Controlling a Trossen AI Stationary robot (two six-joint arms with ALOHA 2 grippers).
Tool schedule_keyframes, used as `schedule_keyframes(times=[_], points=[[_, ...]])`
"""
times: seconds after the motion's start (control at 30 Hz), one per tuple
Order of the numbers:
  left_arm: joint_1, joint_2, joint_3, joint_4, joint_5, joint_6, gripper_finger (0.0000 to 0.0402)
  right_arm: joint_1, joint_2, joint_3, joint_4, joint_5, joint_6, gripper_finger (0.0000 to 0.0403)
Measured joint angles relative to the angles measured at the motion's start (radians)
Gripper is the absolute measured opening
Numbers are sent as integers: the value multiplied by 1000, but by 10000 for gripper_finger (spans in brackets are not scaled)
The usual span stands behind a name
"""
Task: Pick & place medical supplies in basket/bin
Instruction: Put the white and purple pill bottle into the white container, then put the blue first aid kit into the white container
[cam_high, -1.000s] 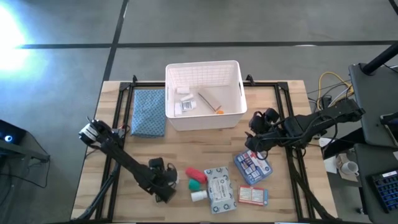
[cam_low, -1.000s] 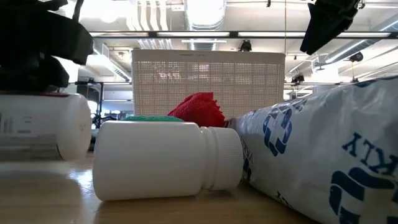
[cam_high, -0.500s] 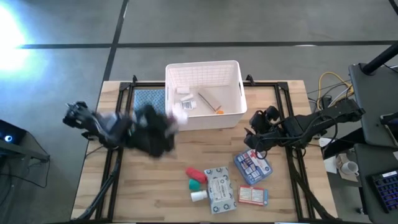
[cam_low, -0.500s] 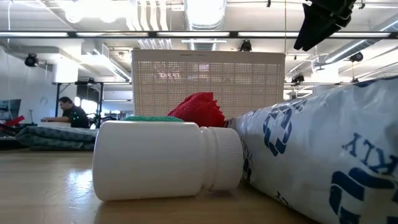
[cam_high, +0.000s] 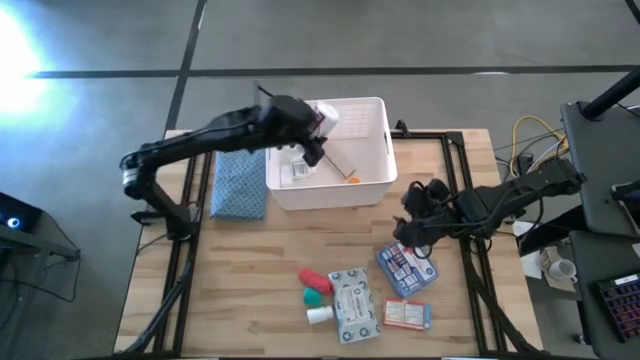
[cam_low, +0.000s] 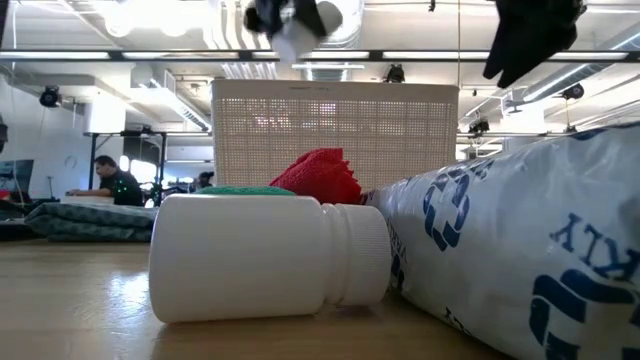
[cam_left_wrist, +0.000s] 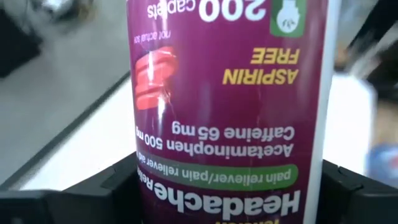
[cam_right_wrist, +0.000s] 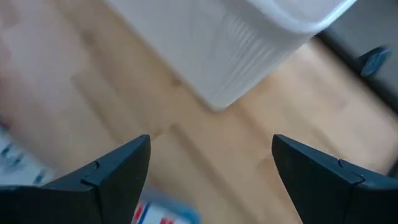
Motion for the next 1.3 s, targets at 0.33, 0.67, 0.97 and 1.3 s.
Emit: schedule_keyframes(times=[0.33,0.67,0.97,1.3], points=[[15,36,-105,-33,35,68,296,95,0,-21,-11,-98,140,324],[15,17,-37,-30,31,67,305,111,1,-32,-14,-98,149,324],[-4,21,-89,-37,-18,77,320,111,1,-32,-7,-147,172,324],[-121,-84,-27,-43,-14,-45,320,216,1,-35,-4,-328,257,324]])
